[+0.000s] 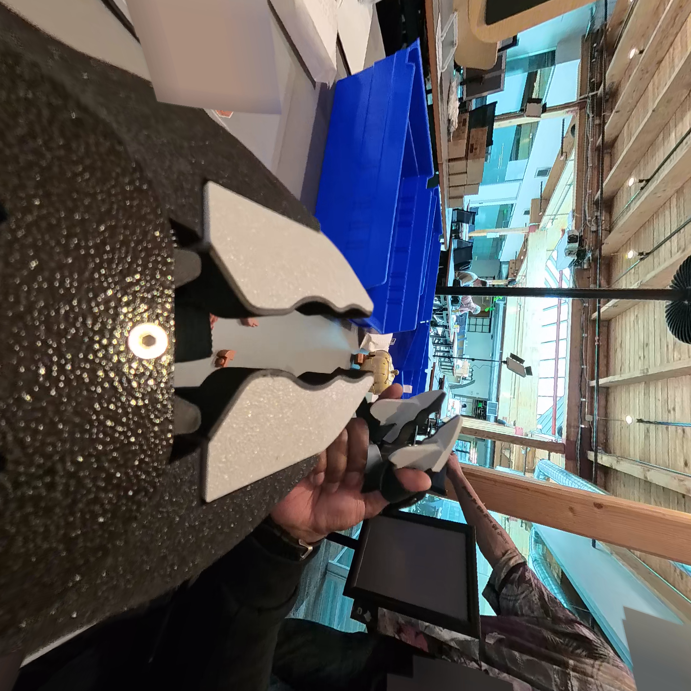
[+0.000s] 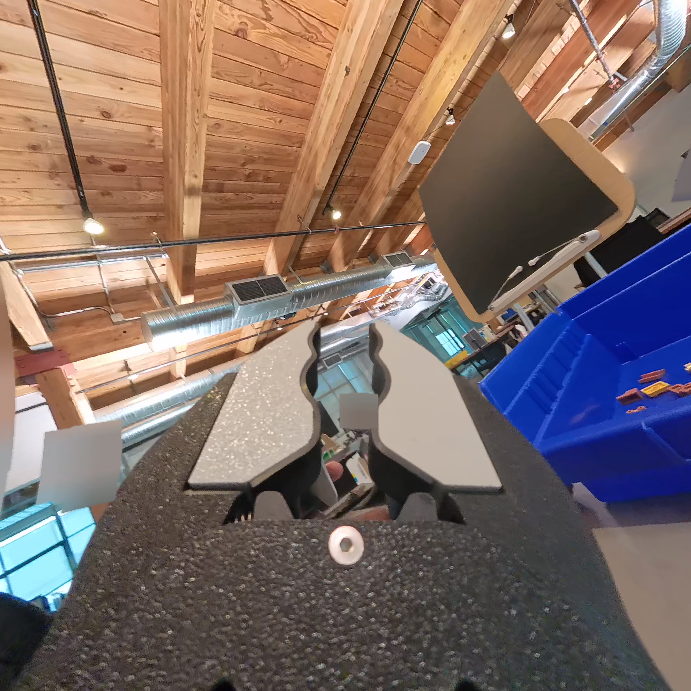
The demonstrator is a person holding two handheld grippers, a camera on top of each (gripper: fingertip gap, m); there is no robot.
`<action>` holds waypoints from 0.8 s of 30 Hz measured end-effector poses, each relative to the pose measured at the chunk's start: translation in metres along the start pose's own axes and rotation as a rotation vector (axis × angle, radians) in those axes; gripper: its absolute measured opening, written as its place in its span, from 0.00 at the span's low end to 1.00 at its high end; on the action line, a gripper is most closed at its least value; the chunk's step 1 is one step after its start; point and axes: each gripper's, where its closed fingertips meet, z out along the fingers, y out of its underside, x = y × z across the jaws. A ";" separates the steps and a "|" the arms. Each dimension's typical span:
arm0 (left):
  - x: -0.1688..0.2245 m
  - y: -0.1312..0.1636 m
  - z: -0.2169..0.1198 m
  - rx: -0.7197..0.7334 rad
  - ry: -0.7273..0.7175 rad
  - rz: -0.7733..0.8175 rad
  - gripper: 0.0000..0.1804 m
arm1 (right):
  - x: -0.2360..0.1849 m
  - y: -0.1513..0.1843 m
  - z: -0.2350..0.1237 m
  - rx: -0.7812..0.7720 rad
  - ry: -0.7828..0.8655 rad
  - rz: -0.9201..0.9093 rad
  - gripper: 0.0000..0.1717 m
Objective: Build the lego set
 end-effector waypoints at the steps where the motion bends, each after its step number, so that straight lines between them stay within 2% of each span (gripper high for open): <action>1: -0.001 0.000 0.000 0.002 -0.007 0.002 0.15 | 0.001 0.001 0.000 -0.009 0.019 -0.029 0.15; 3: -0.005 -0.001 -0.001 -0.004 -0.032 0.022 0.15 | 0.006 0.007 0.002 -0.059 0.107 -0.162 0.18; 7: -0.020 0.006 -0.001 -0.068 -0.151 0.102 0.18 | 0.023 0.022 0.003 -0.206 0.357 -0.571 0.23; 10: -0.030 0.010 0.001 -0.107 -0.214 0.069 0.20 | 0.026 0.030 0.004 -0.264 0.445 -0.725 0.27; 14: -0.029 0.013 0.010 -0.142 -0.214 -0.071 0.24 | 0.026 0.034 0.006 -0.280 0.490 -0.756 0.35; 18: -0.018 0.003 0.017 -0.101 -0.175 -0.148 0.28 | 0.016 0.036 0.008 -0.269 0.481 -0.753 0.41; 21: -0.004 -0.008 0.023 -0.065 -0.133 -0.185 0.29 | 0.005 0.038 0.007 -0.254 0.457 -0.748 0.38; 24: 0.009 -0.021 0.025 -0.007 -0.125 -0.164 0.19 | -0.004 0.038 0.003 -0.223 0.446 -0.706 0.32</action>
